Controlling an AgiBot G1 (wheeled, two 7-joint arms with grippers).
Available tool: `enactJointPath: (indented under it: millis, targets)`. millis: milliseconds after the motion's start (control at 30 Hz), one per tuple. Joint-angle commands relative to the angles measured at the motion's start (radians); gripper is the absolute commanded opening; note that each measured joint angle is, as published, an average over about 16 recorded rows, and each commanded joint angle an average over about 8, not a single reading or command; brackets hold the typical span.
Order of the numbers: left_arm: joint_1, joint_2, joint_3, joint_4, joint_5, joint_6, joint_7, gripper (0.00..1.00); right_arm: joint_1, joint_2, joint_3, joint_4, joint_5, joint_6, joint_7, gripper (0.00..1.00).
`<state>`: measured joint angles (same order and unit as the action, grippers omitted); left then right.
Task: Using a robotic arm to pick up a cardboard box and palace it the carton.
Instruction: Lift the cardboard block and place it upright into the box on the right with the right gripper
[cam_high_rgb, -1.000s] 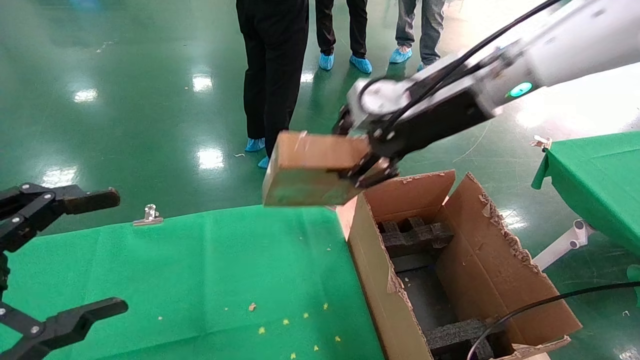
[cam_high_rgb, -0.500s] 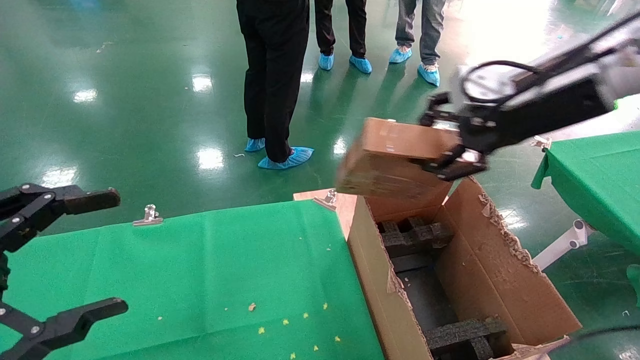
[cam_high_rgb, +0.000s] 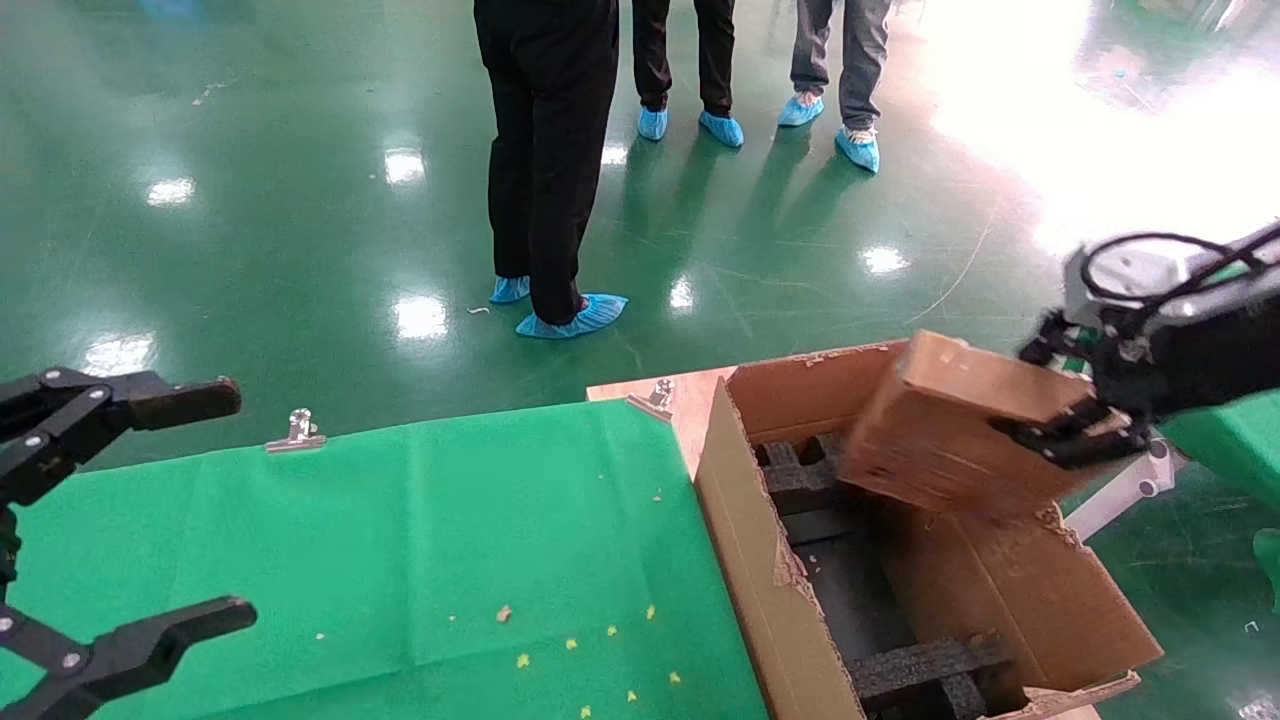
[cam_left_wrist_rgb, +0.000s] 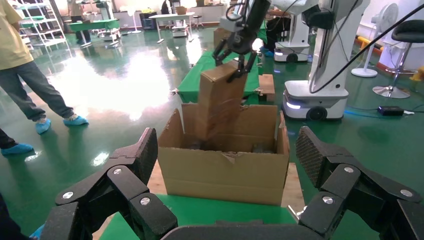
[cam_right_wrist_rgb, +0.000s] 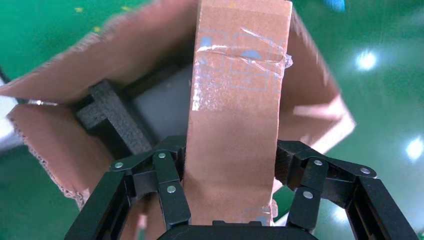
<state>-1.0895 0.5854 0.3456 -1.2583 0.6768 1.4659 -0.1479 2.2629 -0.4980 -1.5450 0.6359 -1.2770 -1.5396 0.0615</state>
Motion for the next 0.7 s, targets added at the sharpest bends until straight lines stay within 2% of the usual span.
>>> enactJointPath:
  millis: [33, 333, 533, 700]
  targets:
    - [0.000, 0.000, 0.000, 0.000, 0.000, 0.000, 0.000, 1.00, -0.003, 0.020, -0.025, -0.015, -0.006, 0.009, 0.029, 0.00]
    - [0.000, 0.000, 0.000, 0.000, 0.000, 0.000, 0.000, 1.00, -0.167, 0.063, -0.037, -0.050, 0.059, 0.219, 0.288, 0.00]
    - [0.000, 0.000, 0.000, 0.000, 0.000, 0.000, 0.000, 1.00, -0.244, 0.100, -0.047, -0.002, 0.098, 0.311, 0.479, 0.00]
    - [0.000, 0.000, 0.000, 0.000, 0.000, 0.000, 0.000, 1.00, -0.292, 0.133, -0.057, 0.063, 0.115, 0.373, 0.587, 0.00]
